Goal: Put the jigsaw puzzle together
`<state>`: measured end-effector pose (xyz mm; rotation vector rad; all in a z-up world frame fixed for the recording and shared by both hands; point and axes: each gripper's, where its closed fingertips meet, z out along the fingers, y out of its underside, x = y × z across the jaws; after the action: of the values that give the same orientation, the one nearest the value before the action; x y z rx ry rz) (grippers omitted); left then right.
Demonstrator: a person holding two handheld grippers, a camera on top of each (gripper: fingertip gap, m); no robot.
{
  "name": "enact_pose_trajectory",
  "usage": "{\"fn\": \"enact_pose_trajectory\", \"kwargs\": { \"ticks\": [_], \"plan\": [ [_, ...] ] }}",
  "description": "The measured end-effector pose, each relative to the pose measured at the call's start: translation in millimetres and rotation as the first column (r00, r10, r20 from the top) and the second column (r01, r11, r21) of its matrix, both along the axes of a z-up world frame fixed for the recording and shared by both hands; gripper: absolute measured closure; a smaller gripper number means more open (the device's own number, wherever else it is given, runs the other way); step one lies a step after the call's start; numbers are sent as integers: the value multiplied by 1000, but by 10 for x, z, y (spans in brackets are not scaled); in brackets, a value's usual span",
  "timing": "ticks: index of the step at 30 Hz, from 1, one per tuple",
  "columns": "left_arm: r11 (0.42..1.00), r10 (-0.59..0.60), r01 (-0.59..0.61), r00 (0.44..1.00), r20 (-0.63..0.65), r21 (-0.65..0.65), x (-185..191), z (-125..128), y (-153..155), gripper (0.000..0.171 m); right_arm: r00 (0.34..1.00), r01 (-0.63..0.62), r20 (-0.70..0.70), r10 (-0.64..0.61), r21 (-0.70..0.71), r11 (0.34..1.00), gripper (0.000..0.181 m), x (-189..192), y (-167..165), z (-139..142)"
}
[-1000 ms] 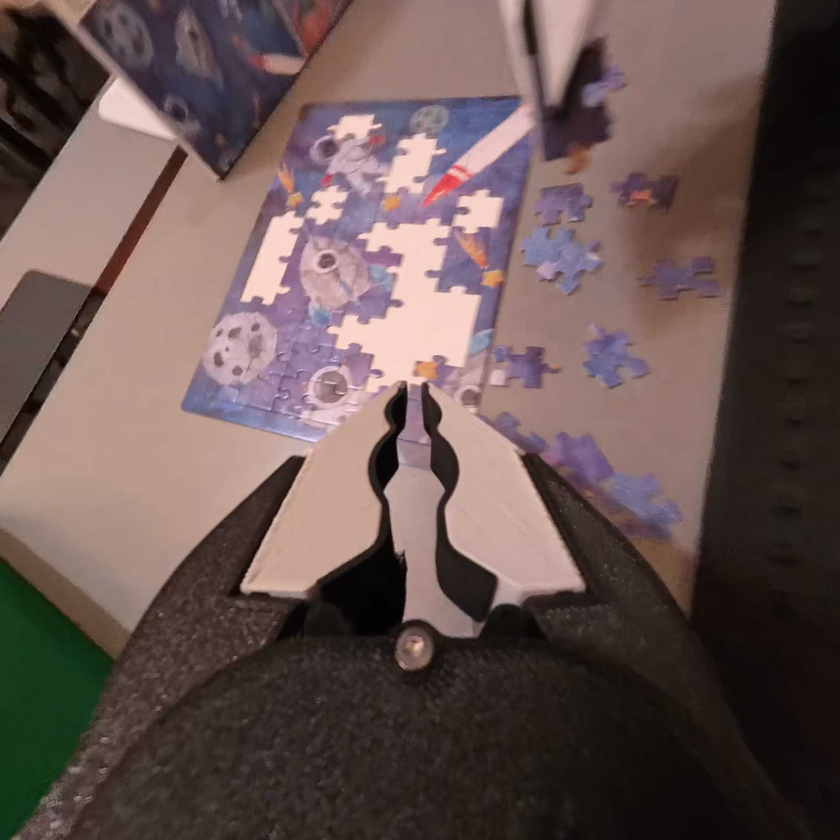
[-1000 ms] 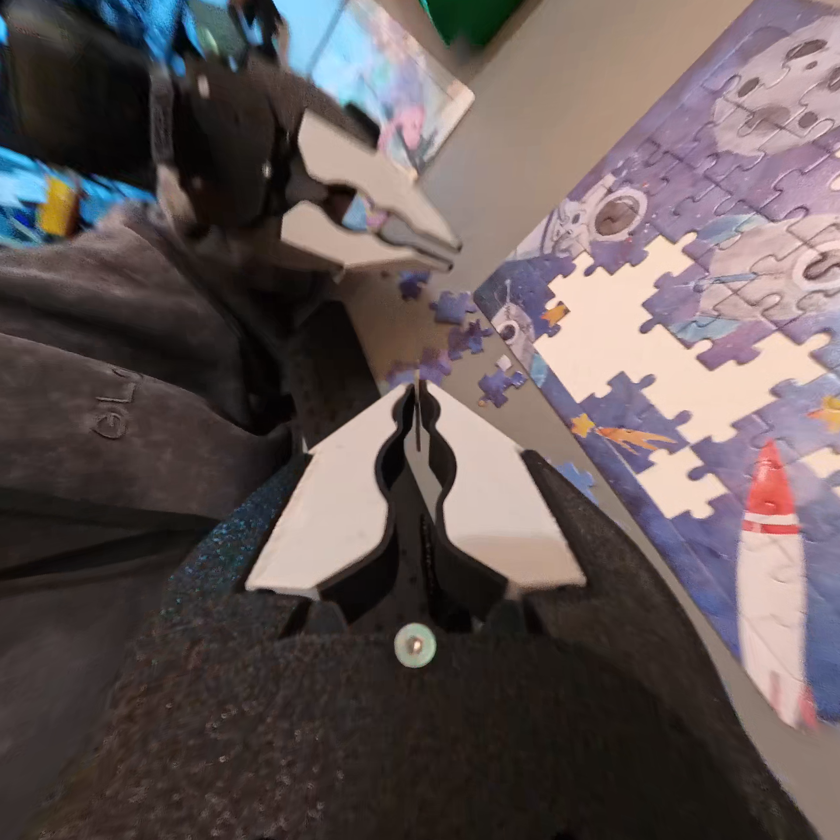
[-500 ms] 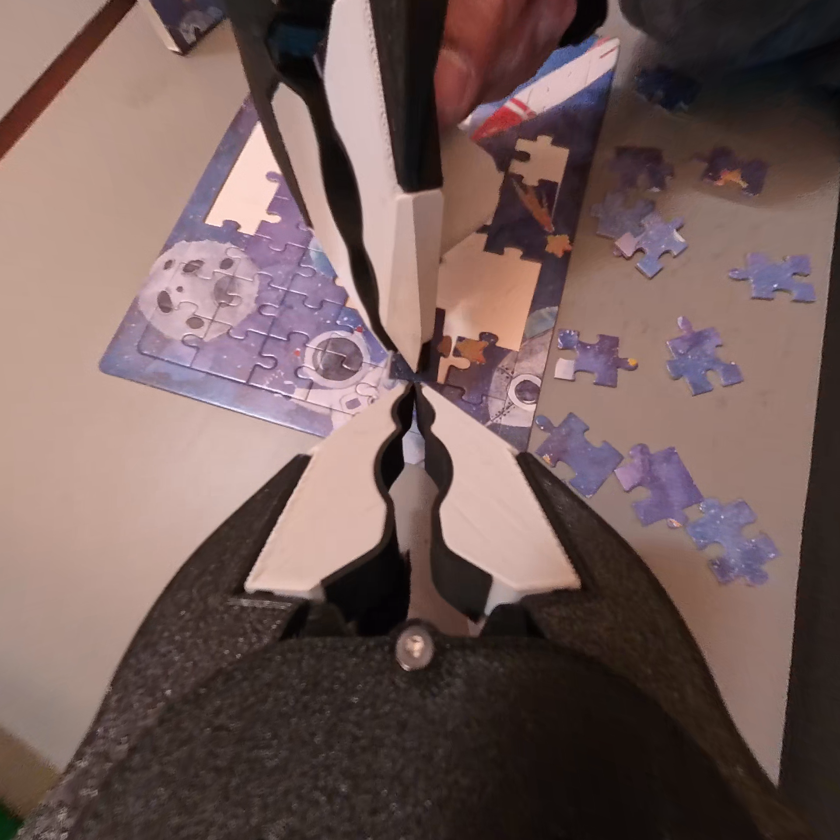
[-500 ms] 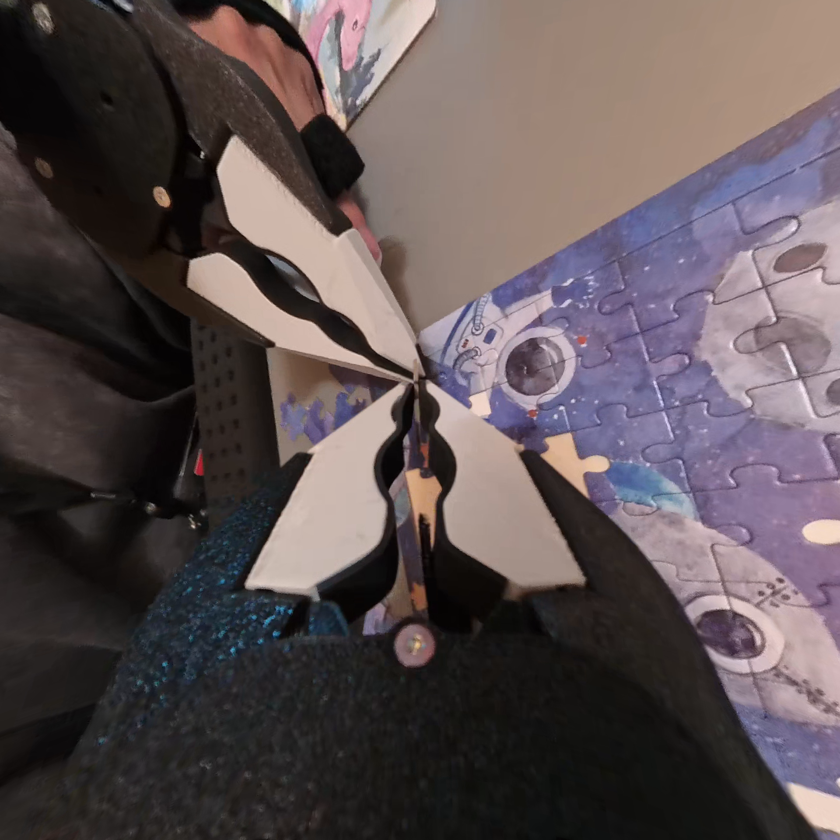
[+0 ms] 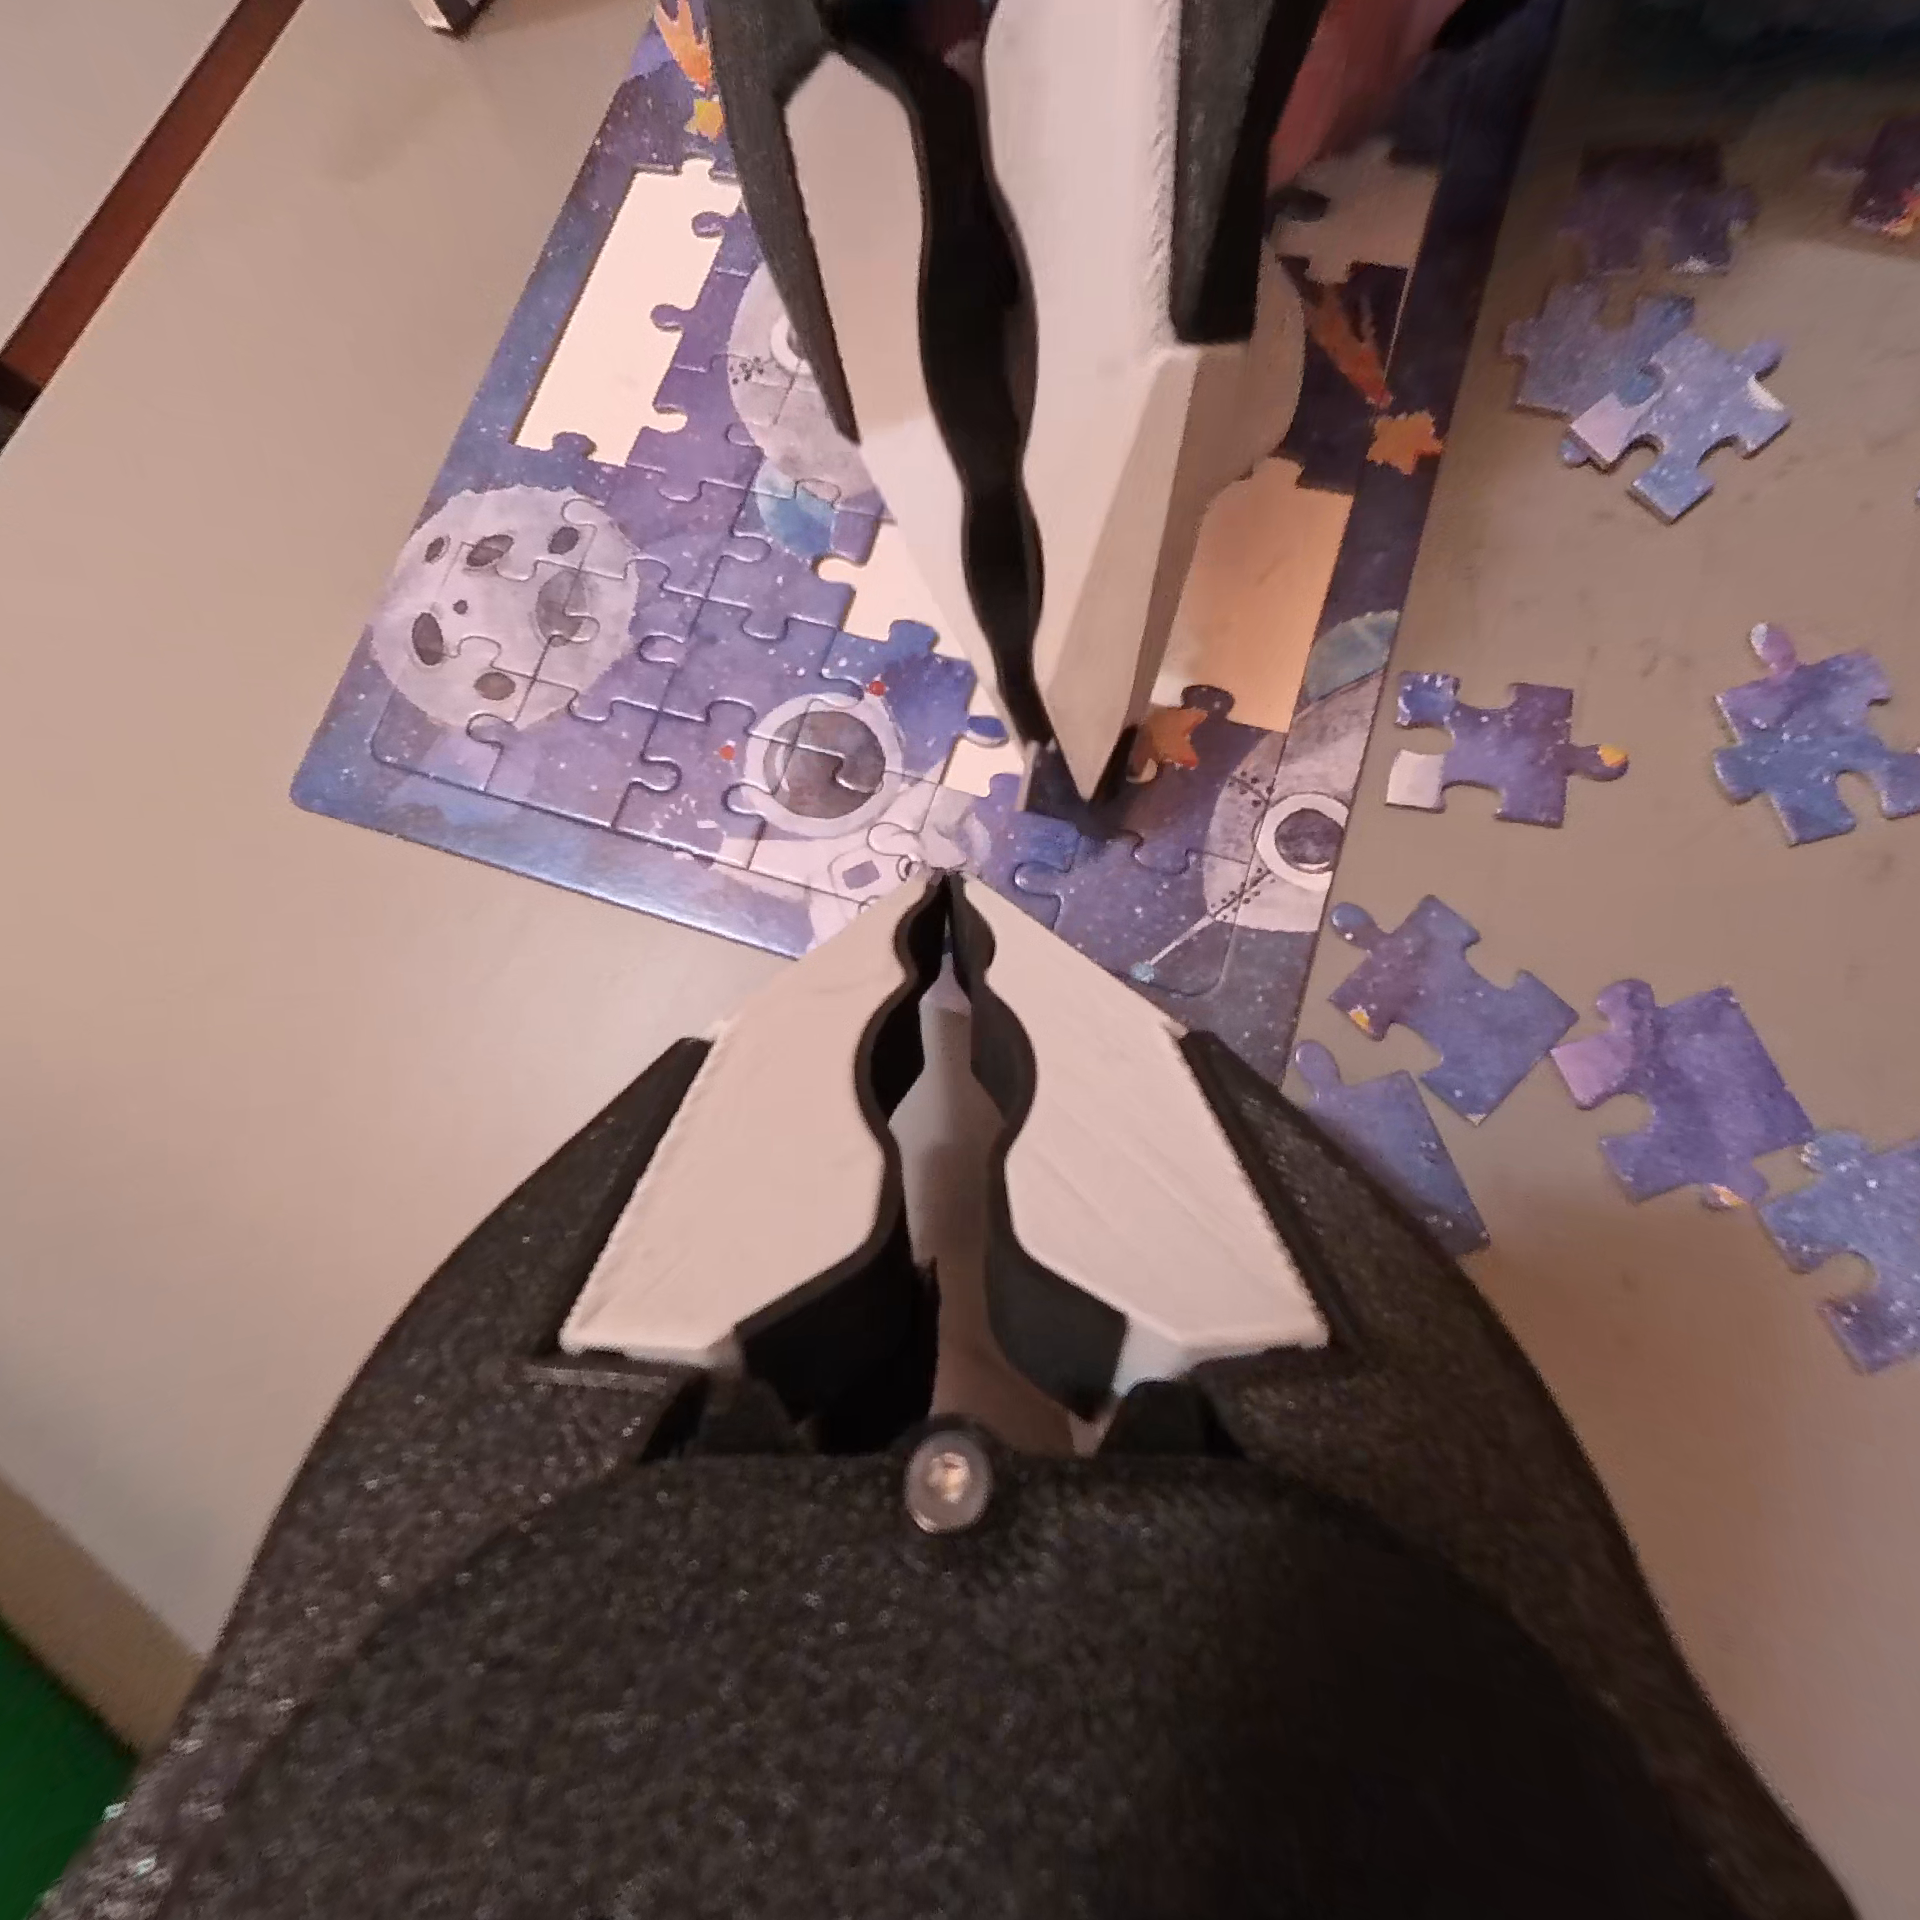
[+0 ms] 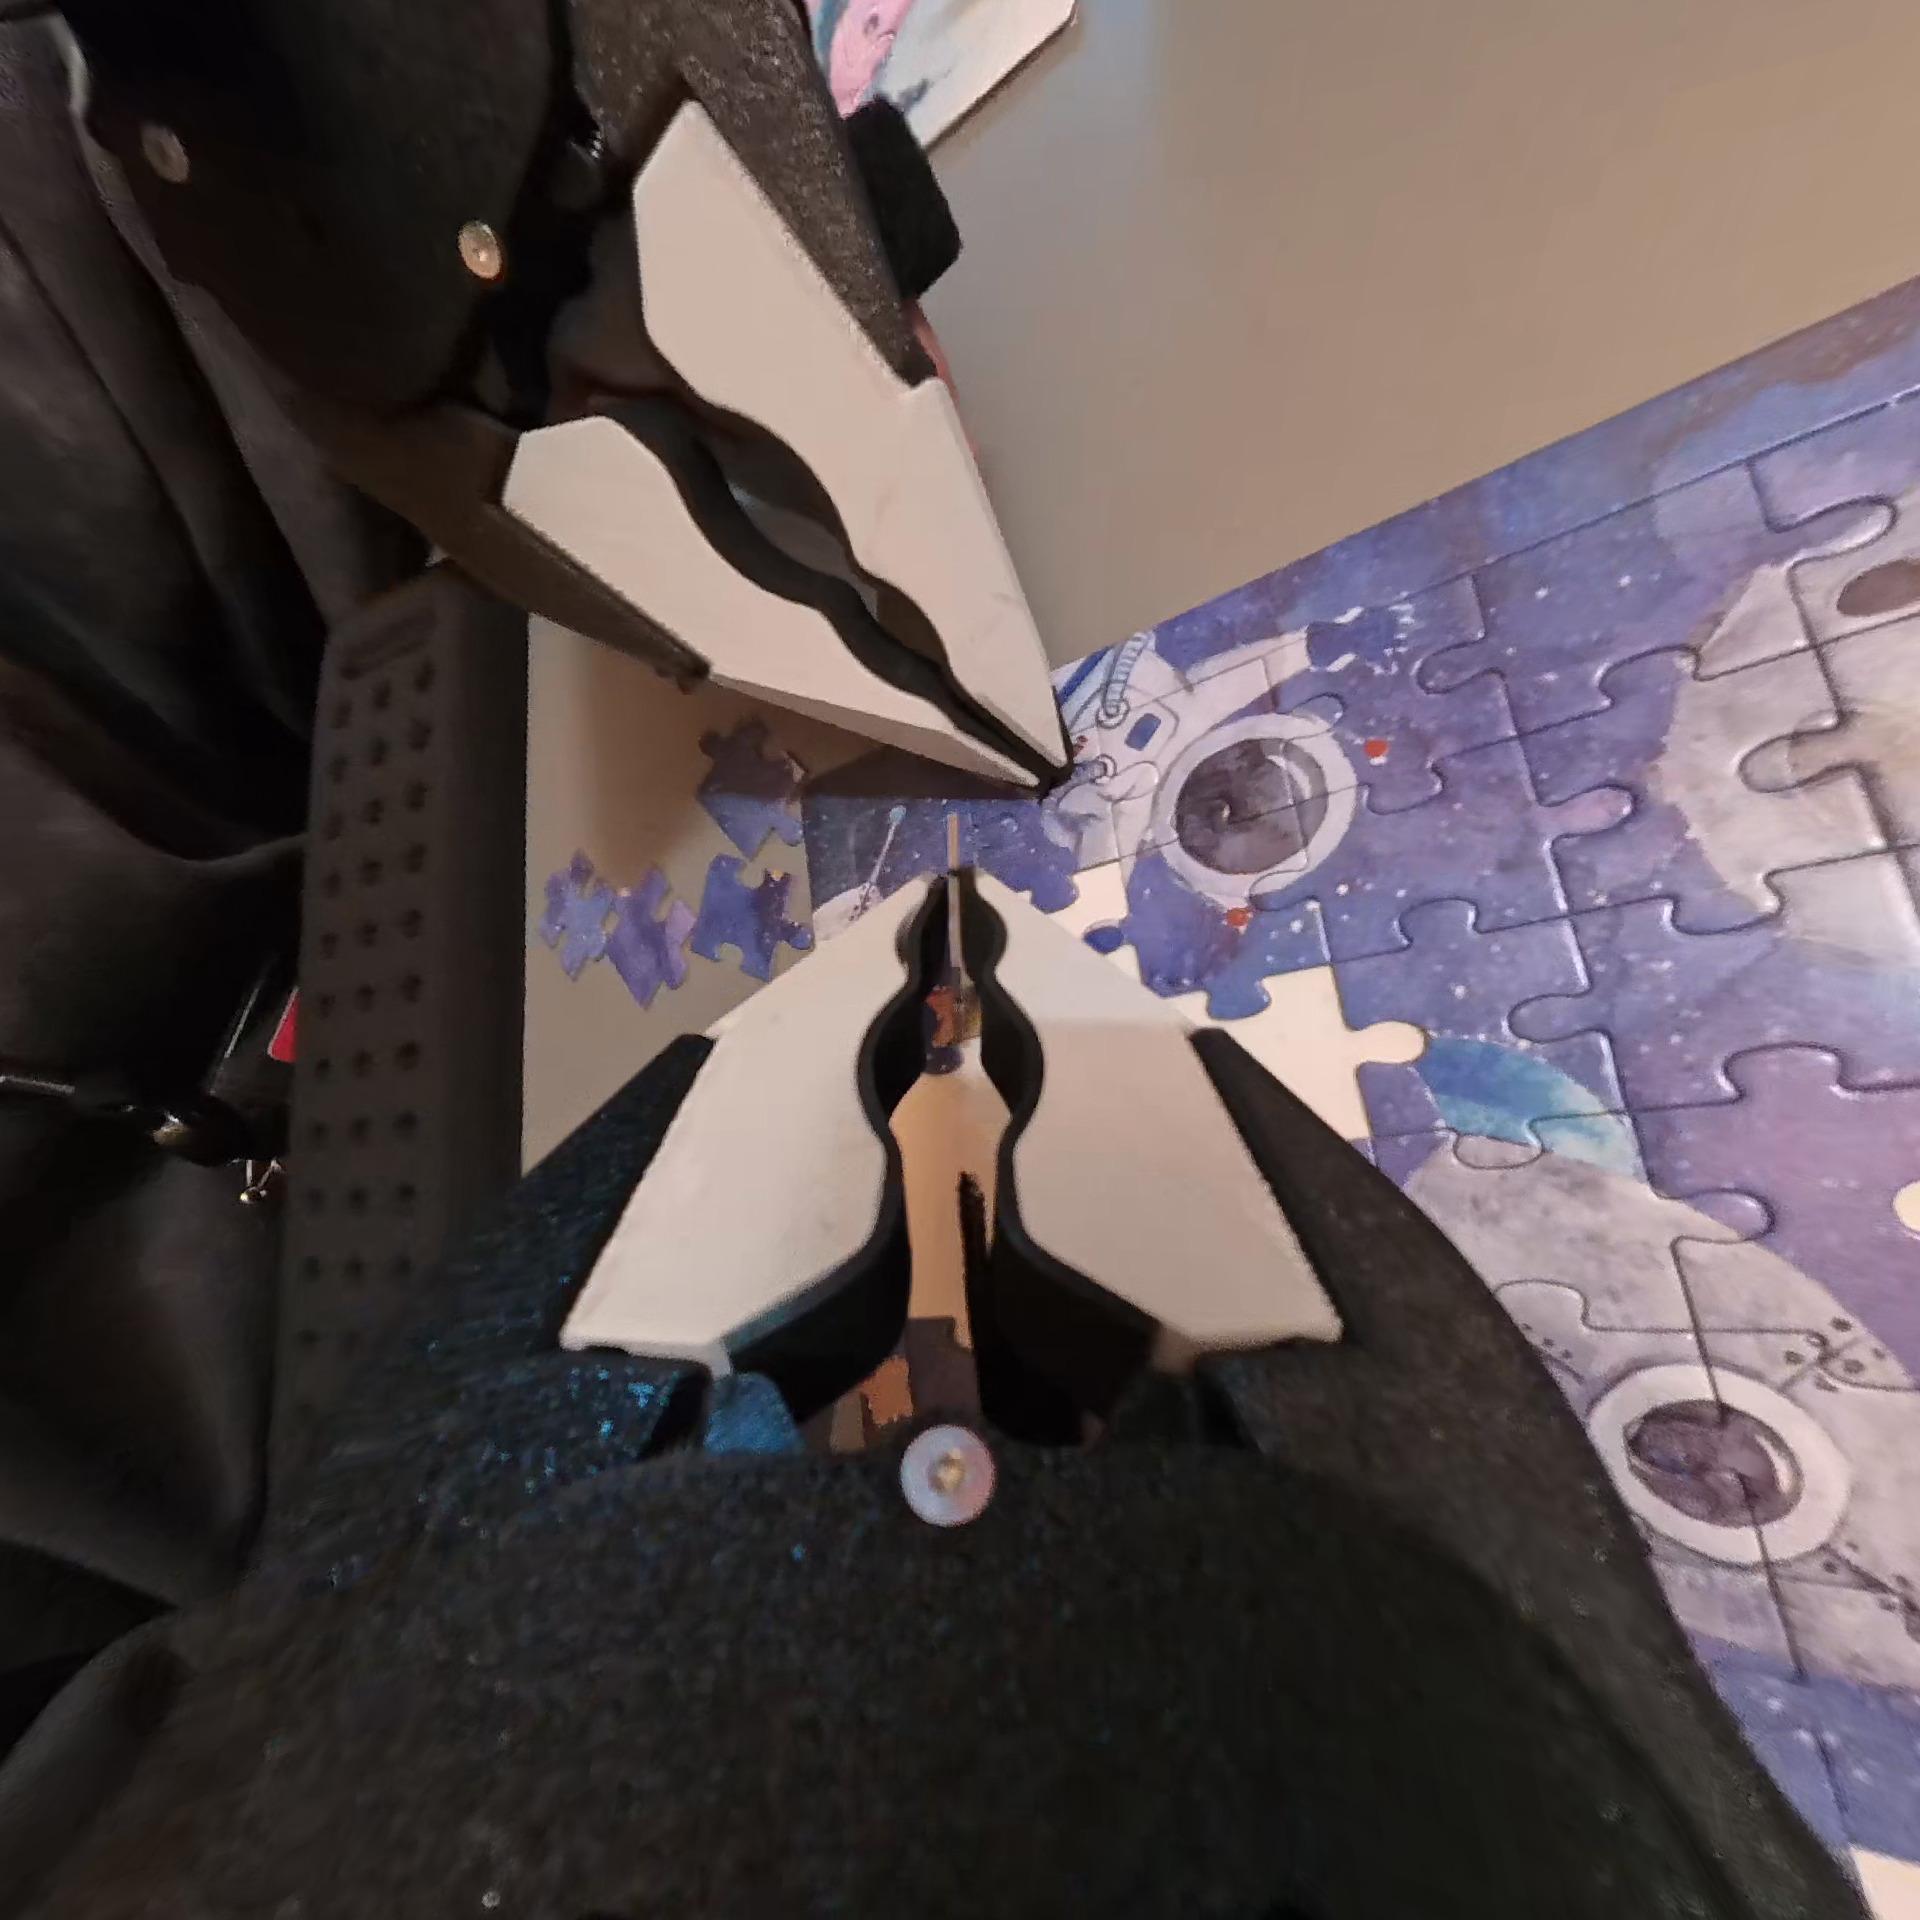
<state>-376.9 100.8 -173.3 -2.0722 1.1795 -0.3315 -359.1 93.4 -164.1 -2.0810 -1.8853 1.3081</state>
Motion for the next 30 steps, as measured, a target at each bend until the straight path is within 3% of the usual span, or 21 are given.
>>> {"fn": "enact_pose_trajectory", "kwargs": {
  "ticks": [6, 12, 18, 21, 24, 25, 27, 30],
  "plan": [
    [999, 17, -17, 1000, -14, 38, 2, 46, 6, 171, 997, 68, -26, -71, -106, 992, 179, -30, 35, 110],
    [993, -28, 53, 974, 226, -107, 180, 261, -196, 155, 977, 105, -155, -148, -253, 962, 180, -126, 71, 443],
    [940, 41, 152, 838, 544, -306, 252, 590, -269, 157, 980, 39, -179, -88, -264, 964, 180, -78, -41, 532],
    [927, 69, 163, 813, 578, -339, 247, 589, -262, 170, 977, 17, -200, -79, -291, 957, 178, -72, -82, 571],
    [934, 70, 150, 813, 577, -325, 246, 600, -245, 170, 974, 21, -212, -85, -288, 957, 177, -83, -67, 581],
    [936, 76, 146, 803, 591, -319, 237, 635, -233, 170, 968, 34, -226, -104, -295, 955, 168, -91, -33, 613],
    [934, 95, 155, 762, 641, -322, 208, 738, -208, 170, 960, 46, -249, -130, -315, 948, 157, -60, 37, 693],
    [929, 123, 172, 694, 710, -329, 164, 875, -171, 171, 953, 48, -274, -127, -281, 959, 162, 13, 102, 733]
  ]
}}
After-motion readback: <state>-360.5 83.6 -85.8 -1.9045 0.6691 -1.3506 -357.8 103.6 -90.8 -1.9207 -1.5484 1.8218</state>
